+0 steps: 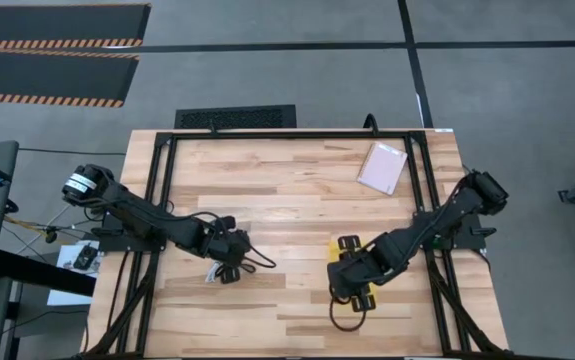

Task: Pick and place USB-C Cables
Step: Put the black charger cable into the yellow bin

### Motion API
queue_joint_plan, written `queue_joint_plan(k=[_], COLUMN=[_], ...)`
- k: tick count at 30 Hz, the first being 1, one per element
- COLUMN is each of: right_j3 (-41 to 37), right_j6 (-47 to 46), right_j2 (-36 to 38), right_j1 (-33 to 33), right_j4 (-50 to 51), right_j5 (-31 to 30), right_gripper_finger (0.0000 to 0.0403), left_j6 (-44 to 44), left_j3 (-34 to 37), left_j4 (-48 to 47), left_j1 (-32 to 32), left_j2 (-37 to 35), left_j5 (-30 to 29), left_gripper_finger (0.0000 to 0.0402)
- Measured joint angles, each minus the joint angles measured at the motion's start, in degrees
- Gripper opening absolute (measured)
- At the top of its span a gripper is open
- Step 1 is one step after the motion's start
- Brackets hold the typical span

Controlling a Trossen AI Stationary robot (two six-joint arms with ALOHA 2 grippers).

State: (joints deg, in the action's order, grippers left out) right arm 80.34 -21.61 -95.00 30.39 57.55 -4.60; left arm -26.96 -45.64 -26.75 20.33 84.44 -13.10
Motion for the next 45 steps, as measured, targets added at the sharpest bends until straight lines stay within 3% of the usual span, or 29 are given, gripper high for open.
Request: queue_joint_plan(k=[11, 16, 20, 26, 30, 36, 45], right_j3=[0.0, 0.0, 0.0, 0.0, 0.0, 0.0, 0.0], right_j6=[0.9, 1.1, 0.7, 0.9, 1.9, 1.7, 6.1], right_j2=[0.0, 0.0, 0.0, 0.0, 0.0, 0.0, 0.0], right_j1=[1.1, 1.0, 1.0, 1.5, 1.4, 0.9, 0.6], right_j4=[-1.5, -1.7, -2.8, -5.2, -5.3, -6.1, -10.6], right_j5=[-3.7, -3.7, -4.4, -4.5, -4.5, -4.5, -5.9], right_gripper_finger=[0.0201, 0.02, 0.02, 0.02, 0.02, 0.02, 0.02], left_j6=[4.2, 5.6, 5.6, 6.9, 7.0, 4.1, 1.4], left_j3=[1.1, 2.1, 2.1, 1.8, 1.5, 1.5, -0.2], left_j4=[1.3, 1.1, 1.2, 2.6, 2.3, 2.6, 4.8], left_j1=[3.4, 4.0, 4.1, 4.5, 4.6, 4.8, 6.0], left_j2=[1.1, 3.7, 5.8, 9.5, 10.5, 10.6, 10.8], left_j5=[-0.9, 1.9, -0.3, 1.3, 2.1, 2.6, -5.4], left_gripper_finger=[0.0157, 0.0157, 0.0157, 0.0155, 0.0122, 0.0018, 0.0005])
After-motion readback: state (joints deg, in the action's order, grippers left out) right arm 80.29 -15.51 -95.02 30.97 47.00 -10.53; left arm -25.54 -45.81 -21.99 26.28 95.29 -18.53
